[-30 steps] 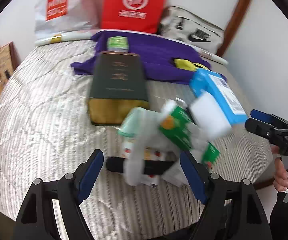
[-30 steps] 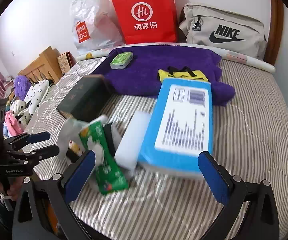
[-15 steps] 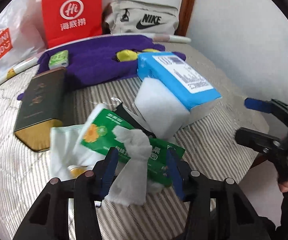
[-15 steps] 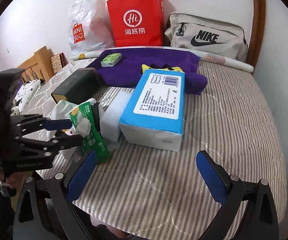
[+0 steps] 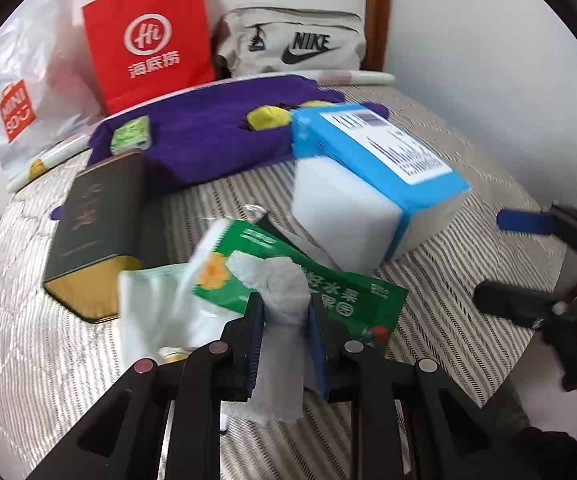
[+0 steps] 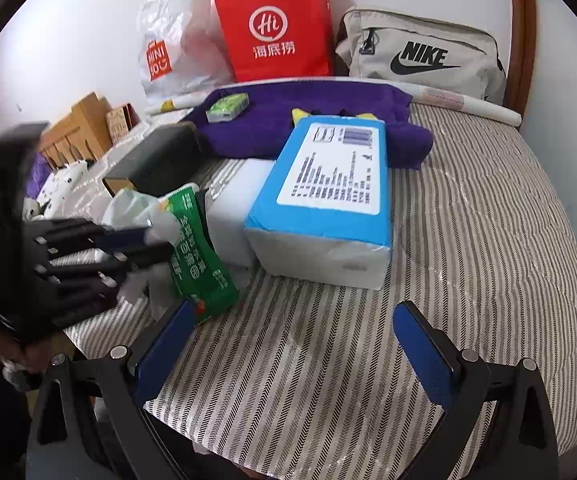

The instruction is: Organize soft objects

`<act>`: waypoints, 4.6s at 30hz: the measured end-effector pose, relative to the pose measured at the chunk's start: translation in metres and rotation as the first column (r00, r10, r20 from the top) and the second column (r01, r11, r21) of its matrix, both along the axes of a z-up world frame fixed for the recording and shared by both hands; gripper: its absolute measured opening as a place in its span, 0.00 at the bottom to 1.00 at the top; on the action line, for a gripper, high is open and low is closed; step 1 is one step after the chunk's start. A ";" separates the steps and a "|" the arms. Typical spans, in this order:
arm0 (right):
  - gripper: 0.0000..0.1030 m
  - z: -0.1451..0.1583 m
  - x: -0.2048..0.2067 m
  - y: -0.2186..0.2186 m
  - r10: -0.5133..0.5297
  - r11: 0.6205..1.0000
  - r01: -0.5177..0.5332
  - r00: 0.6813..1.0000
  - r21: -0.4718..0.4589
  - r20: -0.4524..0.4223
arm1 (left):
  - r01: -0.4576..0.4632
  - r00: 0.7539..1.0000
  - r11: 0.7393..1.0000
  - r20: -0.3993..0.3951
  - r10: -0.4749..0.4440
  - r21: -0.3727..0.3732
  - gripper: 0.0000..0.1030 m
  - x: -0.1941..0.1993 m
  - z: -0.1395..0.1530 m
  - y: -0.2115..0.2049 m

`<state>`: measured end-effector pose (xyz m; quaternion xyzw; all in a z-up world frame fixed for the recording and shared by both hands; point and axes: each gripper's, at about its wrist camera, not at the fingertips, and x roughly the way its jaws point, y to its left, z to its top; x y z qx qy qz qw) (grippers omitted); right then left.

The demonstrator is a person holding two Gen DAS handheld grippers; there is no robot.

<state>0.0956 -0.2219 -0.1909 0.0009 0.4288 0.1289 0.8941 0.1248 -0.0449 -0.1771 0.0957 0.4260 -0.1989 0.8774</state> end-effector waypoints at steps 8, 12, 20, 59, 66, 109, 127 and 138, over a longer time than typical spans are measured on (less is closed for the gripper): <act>0.92 -0.013 0.007 0.023 0.043 0.998 -0.041 0.998 0.052 -0.049 | -0.129 0.992 0.991 -0.001 0.129 -0.046 0.20 -0.002 0.020 0.045; 0.88 -0.020 0.011 0.039 0.093 0.994 -0.091 0.994 0.056 -0.050 | -0.182 0.983 0.983 0.005 0.182 -0.033 0.20 -0.008 0.021 0.067; 0.72 -0.016 0.016 0.074 0.176 0.984 -0.176 0.984 0.002 0.004 | -0.240 0.971 0.968 -0.016 0.239 -0.074 0.21 -0.012 0.018 0.094; 0.45 -0.004 -0.037 0.007 0.152 0.986 -0.152 0.988 -0.073 -0.009 | -0.323 0.946 0.936 -0.041 0.320 -0.143 0.21 -0.016 0.019 0.119; 0.45 -0.027 -0.031 -0.009 0.093 0.986 -0.099 0.994 -0.137 -0.049 | -0.328 0.944 0.932 -0.024 0.329 -0.151 0.21 -0.005 0.036 0.117; 0.28 0.067 0.100 0.030 0.176 0.984 -0.175 0.983 -0.015 0.058 | -0.270 0.963 0.954 -0.041 0.267 -0.127 0.21 0.108 0.065 0.098; 0.28 0.056 0.216 0.019 0.095 0.992 -0.095 0.995 -0.078 -0.006 | -0.283 0.959 0.953 -0.060 0.278 -0.112 0.22 0.190 0.060 0.097; 0.28 0.043 0.283 0.005 0.054 0.992 -0.062 0.996 -0.112 -0.075 | -0.300 0.945 0.946 -0.170 0.278 -0.124 0.22 0.244 0.037 0.100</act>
